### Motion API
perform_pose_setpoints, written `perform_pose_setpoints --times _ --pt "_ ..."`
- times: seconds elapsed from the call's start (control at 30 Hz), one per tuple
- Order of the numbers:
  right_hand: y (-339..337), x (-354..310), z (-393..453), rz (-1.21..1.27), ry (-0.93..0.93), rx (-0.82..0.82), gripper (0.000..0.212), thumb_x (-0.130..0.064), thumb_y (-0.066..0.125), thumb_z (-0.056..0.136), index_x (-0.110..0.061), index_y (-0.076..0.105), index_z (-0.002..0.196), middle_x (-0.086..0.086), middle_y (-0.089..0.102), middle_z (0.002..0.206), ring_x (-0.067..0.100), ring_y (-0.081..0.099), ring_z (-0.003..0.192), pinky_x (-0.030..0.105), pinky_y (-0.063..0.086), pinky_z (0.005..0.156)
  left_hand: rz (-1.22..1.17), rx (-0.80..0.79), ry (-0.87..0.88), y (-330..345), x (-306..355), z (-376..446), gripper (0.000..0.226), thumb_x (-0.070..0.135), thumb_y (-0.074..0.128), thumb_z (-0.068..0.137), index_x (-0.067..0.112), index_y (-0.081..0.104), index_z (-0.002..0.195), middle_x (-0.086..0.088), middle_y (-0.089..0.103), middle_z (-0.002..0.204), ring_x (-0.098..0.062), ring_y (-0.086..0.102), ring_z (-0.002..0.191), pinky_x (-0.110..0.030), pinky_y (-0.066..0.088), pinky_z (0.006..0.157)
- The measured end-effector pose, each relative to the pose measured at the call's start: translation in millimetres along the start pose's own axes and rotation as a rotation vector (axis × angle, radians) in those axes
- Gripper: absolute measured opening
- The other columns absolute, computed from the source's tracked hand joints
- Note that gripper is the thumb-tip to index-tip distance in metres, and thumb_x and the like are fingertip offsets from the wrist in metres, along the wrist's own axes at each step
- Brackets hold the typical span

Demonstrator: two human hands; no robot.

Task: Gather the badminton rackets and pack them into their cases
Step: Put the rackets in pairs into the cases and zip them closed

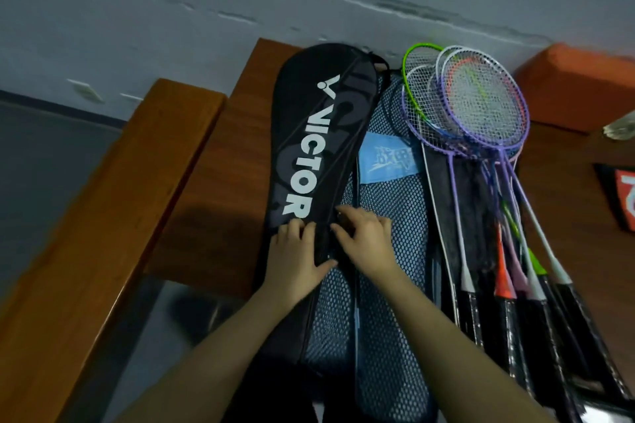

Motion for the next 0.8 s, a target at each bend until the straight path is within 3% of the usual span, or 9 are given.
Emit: perform_pose_setpoints --times 0.13,0.27,0.4,0.47,0.53,0.6,0.8 --pt "11.6 -1.9 2.0 -0.016 0.078 -0.005 0.049 -0.039 0.061 0.085 -0.021 0.049 0.128 -0.002 0.064 0.112 0.017 0.055 0.106 0.031 0.020 0.089 -0.067 0.058 0.044 4.8 -2.9 -3.6 0.074 0.047 0.073 0.068 0.006 0.050 0.125 -0.011 0.052 0.111 -0.031 0.051 0.100 -0.041 0.045 0.080" --pt "23.2 -8.6 9.1 0.036 0.108 -0.022 0.052 -0.030 0.063 0.083 -0.020 0.047 0.131 -0.002 0.061 0.119 0.017 0.052 0.111 0.029 0.019 0.089 -0.202 0.055 0.040 7.5 -9.8 -5.7 0.060 0.035 0.071 0.075 0.005 0.053 0.123 -0.011 0.054 0.107 -0.029 0.053 0.099 -0.039 0.046 0.083" --pt "20.0 -19.4 14.3 0.176 0.109 0.004 0.047 -0.016 0.062 0.083 -0.022 0.050 0.128 -0.003 0.063 0.097 0.017 0.057 0.098 0.025 0.019 0.081 -0.364 0.033 -0.069 3.3 -17.6 -8.1 0.039 0.020 0.060 0.085 0.009 0.056 0.122 -0.009 0.058 0.106 -0.027 0.056 0.101 -0.038 0.047 0.082" --pt "21.0 -20.7 12.2 0.244 0.080 -0.018 0.045 -0.012 0.061 0.084 -0.023 0.051 0.127 -0.006 0.062 0.093 0.016 0.058 0.095 0.024 0.023 0.085 -0.443 0.044 -0.141 -3.6 -26.0 -7.1 0.029 0.014 0.055 0.086 0.016 0.061 0.115 -0.006 0.060 0.101 -0.024 0.060 0.094 -0.035 0.047 0.078" --pt "20.3 -16.4 7.0 0.325 0.065 -0.015 0.044 -0.015 0.061 0.085 -0.023 0.052 0.127 -0.006 0.062 0.099 0.016 0.059 0.097 0.035 0.036 0.096 -0.532 0.061 -0.173 -14.9 -30.7 -9.2 0.028 0.012 0.053 0.087 0.022 0.063 0.111 0.003 0.060 0.099 -0.015 0.060 0.090 -0.027 0.045 0.078" --pt "15.6 -11.6 -1.4 0.347 0.073 0.039 0.043 -0.020 0.061 0.086 -0.022 0.051 0.128 -0.002 0.060 0.108 0.017 0.057 0.103 0.047 0.043 0.093 -0.607 0.121 -0.170 -34.8 -33.2 -16.0 0.029 0.010 0.055 0.087 0.023 0.063 0.112 0.010 0.059 0.099 -0.006 0.057 0.087 -0.019 0.042 0.079" --pt "10.9 -22.0 -13.4 0.476 0.161 0.079 0.062 -0.039 0.064 0.083 -0.026 0.039 0.137 -0.001 0.052 0.129 0.013 0.049 0.118 0.040 0.041 0.102 -0.808 0.262 -0.156 -80.4 -42.8 -27.8 0.033 0.010 0.058 0.086 0.029 0.060 0.114 0.012 0.065 0.103 -0.001 0.058 0.088 -0.017 0.046 0.080"
Point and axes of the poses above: each hand's wrist, its own z-axis towards the middle knuckle, its own y-axis out of the palm, x = y × z, the point moved 9 cm from there along z, towards the middle knuckle
